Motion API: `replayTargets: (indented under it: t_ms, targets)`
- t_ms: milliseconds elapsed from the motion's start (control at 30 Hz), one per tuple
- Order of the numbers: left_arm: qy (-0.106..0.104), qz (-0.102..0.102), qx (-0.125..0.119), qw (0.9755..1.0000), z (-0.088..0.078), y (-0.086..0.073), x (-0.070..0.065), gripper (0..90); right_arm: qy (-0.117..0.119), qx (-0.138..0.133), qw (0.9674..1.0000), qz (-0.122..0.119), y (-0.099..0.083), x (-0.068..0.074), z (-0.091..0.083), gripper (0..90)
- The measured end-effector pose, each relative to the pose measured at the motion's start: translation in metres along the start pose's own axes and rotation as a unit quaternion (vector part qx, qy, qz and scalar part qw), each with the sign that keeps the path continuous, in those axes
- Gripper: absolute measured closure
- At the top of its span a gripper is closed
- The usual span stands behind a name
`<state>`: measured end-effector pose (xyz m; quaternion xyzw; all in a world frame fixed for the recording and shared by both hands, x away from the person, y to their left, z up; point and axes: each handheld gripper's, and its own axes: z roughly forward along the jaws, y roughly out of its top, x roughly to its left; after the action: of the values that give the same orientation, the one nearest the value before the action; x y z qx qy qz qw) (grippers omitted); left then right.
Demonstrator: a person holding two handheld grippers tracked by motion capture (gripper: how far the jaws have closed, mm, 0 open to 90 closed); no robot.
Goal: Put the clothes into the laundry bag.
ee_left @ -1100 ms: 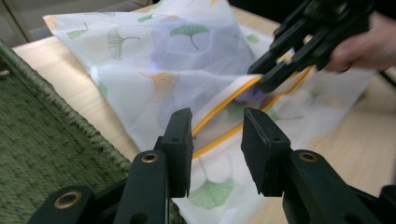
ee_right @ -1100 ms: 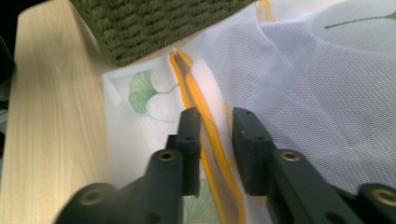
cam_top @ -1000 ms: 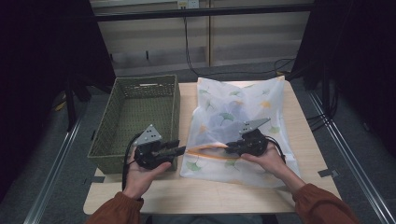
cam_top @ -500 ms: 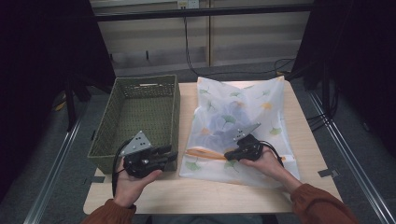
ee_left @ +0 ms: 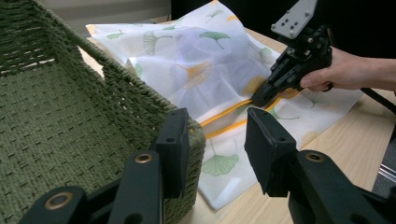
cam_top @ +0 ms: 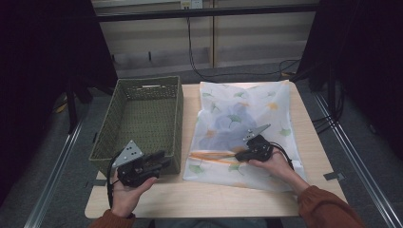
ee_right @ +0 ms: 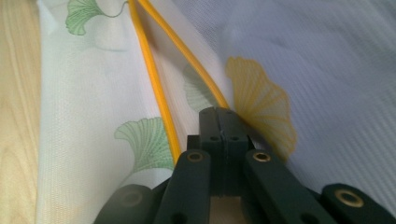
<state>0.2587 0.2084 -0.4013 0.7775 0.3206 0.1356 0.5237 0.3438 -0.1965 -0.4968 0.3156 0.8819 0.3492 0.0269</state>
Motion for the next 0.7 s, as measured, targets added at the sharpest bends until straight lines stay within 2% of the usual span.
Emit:
replayTargets:
  t_ms: [167,367,467,533,567,633,700]
  targets:
    - [0.007,-0.005,-0.009,0.9999,-0.003,-0.002,0.005,58.9,-0.013,-0.004,0.9999,0.003,-0.005,-0.004,-0.005,90.0]
    - [0.01,-0.003,-0.001,0.9999,0.004,-0.005,0.007,57.6,-0.029,-0.009,0.9995,0.008,-0.011,-0.011,-0.011,89.3]
    - [0.016,-0.008,-0.005,0.9998,0.005,-0.004,0.009,55.3,-0.039,-0.005,0.9992,0.009,-0.013,-0.01,-0.014,87.9]
    - [0.025,-0.017,-0.01,0.9995,0.004,-0.005,0.011,52.0,-0.03,-0.011,0.9993,0.021,-0.015,-0.011,-0.016,86.6]
    - [0.024,-0.02,-0.012,0.9994,0.004,-0.005,0.012,50.6,-0.012,-0.021,0.9994,0.025,-0.016,-0.012,-0.017,87.3]
    - [0.026,-0.019,-0.015,0.9994,0.003,-0.006,0.013,48.3,0.004,-0.049,0.9977,0.045,-0.016,-0.012,-0.024,85.4]
    - [0.025,-0.021,-0.018,0.9993,0.002,-0.007,0.014,45.8,0.006,-0.07,0.9967,0.041,-0.014,-0.009,-0.032,83.9]
